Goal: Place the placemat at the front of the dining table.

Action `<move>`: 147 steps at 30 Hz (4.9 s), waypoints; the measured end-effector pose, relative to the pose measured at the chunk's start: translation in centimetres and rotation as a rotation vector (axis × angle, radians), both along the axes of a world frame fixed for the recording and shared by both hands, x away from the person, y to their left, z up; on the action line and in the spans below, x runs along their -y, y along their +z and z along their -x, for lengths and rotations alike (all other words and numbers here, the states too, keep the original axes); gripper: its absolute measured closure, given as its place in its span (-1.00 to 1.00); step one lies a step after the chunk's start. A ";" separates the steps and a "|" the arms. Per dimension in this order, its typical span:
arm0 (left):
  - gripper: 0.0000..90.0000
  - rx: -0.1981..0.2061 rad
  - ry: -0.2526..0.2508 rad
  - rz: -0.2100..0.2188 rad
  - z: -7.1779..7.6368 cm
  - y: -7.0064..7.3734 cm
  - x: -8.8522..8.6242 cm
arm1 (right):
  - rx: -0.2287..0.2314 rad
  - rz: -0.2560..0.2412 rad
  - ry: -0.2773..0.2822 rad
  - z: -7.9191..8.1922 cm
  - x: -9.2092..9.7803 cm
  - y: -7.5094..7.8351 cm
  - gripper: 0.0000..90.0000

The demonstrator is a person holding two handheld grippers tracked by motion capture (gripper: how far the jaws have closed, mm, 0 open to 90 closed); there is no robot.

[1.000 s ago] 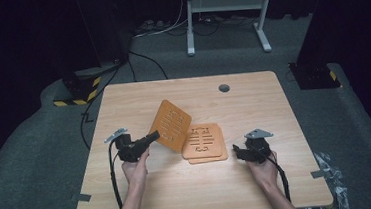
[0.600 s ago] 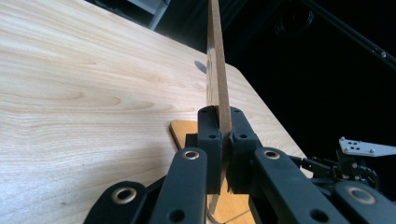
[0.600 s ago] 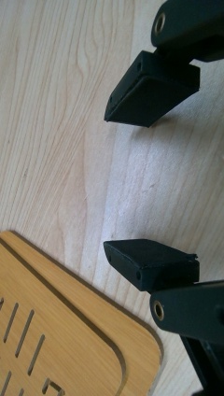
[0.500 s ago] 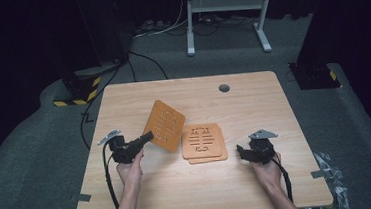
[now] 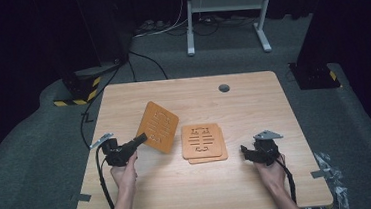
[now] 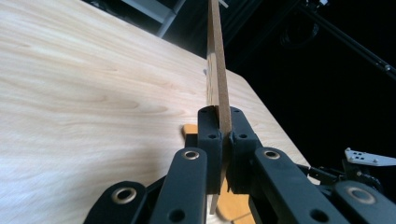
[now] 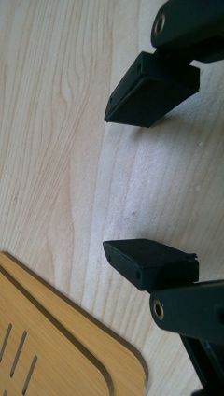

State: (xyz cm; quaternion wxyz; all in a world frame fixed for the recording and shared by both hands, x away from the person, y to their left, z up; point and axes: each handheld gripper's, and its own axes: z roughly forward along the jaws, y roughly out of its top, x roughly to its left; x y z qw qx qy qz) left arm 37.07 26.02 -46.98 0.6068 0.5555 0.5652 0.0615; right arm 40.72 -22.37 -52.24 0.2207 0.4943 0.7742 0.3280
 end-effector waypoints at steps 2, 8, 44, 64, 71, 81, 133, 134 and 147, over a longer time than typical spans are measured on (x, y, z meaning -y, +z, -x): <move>0.92 -0.005 0.013 -0.002 0.4 -0.2 -0.5 | -0.009 0.000 0.000 0.2 0.2 0.1 -0.29; 0.92 -0.014 0.030 -0.003 1.1 -0.4 -1.1 | 0.011 0.011 -0.002 0.2 0.2 0.0 -0.29; 0.91 -0.073 0.053 0.005 3.1 -2.5 -1.1 | 0.042 0.048 -0.008 0.6 -0.2 0.0 -0.29; 0.83 -0.094 0.072 0.002 3.5 -3.1 -1.9 | 0.035 0.040 -0.009 0.6 -0.2 0.0 -0.30; 0.69 -0.115 0.092 -0.031 3.6 -3.4 -1.8 | 0.024 0.041 -0.003 0.6 -0.2 0.0 -0.30; 0.32 -0.133 0.120 -0.131 3.8 -3.4 -1.6 | 0.022 0.044 -0.001 0.6 -0.2 0.1 -0.30; -0.22 -0.148 0.219 -0.583 2.1 -5.7 -0.8 | 0.034 0.051 0.003 0.7 0.2 0.1 -0.30; -0.22 -0.143 0.217 -0.589 2.0 -5.7 -0.9 | 0.040 0.043 -0.008 0.6 0.2 0.0 -0.31; -0.22 -0.160 0.221 -0.651 0.9 -5.5 -1.1 | 0.042 0.042 -0.040 0.6 1.8 0.0 -0.34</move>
